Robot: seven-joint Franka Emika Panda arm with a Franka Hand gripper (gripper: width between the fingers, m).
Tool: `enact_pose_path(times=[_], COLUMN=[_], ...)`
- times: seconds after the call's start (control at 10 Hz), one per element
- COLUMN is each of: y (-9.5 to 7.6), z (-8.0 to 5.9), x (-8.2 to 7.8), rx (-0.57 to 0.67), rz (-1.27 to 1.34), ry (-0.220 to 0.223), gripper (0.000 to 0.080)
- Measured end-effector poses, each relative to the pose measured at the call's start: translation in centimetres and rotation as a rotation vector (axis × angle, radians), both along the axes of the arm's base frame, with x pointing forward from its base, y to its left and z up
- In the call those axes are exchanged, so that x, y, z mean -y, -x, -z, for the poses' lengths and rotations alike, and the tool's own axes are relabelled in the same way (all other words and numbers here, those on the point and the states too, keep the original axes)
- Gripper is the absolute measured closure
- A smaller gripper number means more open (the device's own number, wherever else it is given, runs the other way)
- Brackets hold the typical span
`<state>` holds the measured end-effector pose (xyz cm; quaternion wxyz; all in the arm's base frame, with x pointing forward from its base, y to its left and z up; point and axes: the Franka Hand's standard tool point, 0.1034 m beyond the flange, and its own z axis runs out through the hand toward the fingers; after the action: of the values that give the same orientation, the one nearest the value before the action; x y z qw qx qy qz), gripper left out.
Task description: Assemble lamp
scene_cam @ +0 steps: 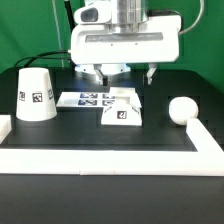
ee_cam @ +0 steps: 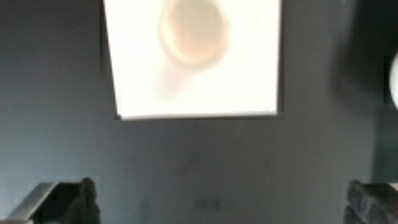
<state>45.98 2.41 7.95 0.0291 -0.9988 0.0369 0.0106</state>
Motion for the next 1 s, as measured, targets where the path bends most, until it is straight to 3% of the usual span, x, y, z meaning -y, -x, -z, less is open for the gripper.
enact_pose_path(times=[1.0], y=[2.9], z=[3.0], x=[0.4], rx=[-0.034], rz=[-0.009], ry=[0.001], gripper=[0.0100])
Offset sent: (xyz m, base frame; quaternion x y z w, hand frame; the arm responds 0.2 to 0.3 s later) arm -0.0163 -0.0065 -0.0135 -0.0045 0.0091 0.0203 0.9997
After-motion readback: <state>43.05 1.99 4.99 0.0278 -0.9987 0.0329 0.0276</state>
